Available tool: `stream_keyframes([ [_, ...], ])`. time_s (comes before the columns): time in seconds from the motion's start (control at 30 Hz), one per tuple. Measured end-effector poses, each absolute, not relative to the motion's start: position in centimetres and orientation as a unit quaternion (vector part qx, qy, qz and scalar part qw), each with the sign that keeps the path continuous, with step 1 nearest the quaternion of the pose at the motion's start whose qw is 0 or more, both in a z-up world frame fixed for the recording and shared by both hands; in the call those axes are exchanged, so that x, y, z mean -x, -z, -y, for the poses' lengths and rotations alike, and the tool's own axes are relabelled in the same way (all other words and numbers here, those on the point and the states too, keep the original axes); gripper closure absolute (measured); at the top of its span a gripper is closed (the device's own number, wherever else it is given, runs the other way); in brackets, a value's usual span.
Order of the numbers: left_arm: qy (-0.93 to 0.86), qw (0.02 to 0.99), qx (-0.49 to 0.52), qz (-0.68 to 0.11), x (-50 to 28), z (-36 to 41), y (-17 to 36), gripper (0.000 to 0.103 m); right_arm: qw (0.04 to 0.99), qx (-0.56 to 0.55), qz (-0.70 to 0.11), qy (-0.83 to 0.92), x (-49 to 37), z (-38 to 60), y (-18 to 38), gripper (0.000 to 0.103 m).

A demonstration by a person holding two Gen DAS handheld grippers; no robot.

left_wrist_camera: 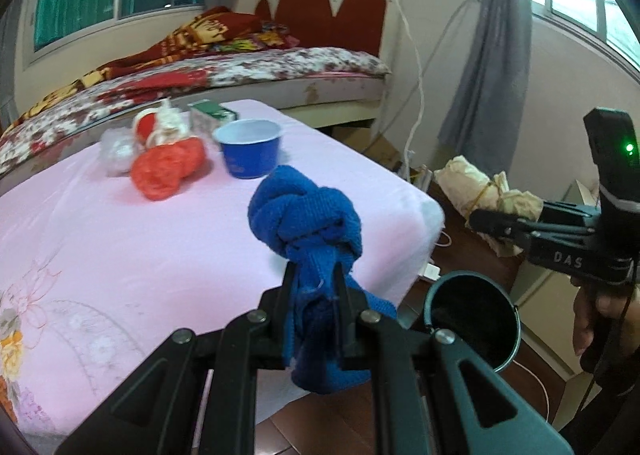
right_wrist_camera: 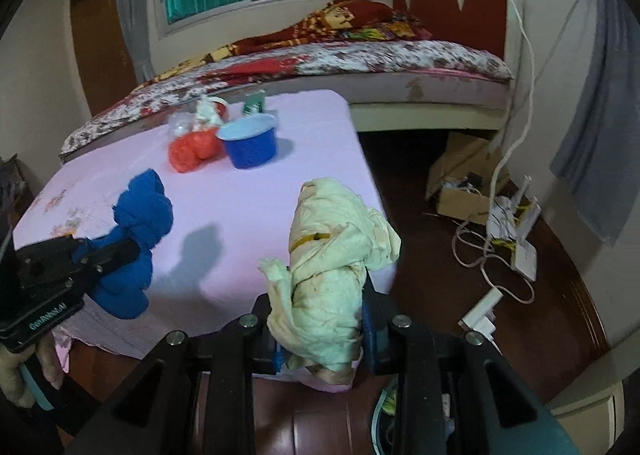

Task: Collect trash
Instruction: 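Carry the beige paper and blue cloth toward the black bin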

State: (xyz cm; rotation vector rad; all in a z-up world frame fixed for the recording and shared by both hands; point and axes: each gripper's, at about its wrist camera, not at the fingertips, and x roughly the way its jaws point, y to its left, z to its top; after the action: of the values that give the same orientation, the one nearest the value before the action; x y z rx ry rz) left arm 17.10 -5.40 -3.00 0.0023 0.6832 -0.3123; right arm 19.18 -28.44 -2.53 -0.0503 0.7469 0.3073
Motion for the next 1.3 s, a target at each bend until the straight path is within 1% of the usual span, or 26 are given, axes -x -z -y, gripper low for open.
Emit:
stream_keyframes([
  [0.13,0.171,0.925,-0.009,-0.34,-17.1,7.6,3.4,0.088,0.916,0.034,-0.377,-0.13,-18.7,30.3,3.4,0.072],
  [0.33,0.201,0.914,-0.024,-0.351,-17.3,11.5,4.1,0.088,0.914,0.018,-0.391,-0.103,-18.6,33.8,4.0,0.072],
  [0.8,0.279,0.874,-0.047,-0.396,-17.0,18.3,7.2,0.088,0.885,-0.003,-0.463,-0.05,-17.3,41.1,9.3,0.072],
  [1.0,0.315,0.849,-0.06,-0.42,-17.2,21.5,9.1,0.088,0.87,-0.005,-0.493,-0.032,-16.9,44.2,12.0,0.072],
  [1.17,0.34,0.823,-0.067,-0.451,-17.9,24.6,11.8,0.088,0.853,-0.03,-0.52,-0.032,-17.0,46.3,14.9,0.072],
  [1.3,0.356,0.806,-0.082,-0.466,-18.3,26.5,13.6,0.088,0.841,-0.015,-0.54,-0.038,-16.7,47.1,16.8,0.072],
])
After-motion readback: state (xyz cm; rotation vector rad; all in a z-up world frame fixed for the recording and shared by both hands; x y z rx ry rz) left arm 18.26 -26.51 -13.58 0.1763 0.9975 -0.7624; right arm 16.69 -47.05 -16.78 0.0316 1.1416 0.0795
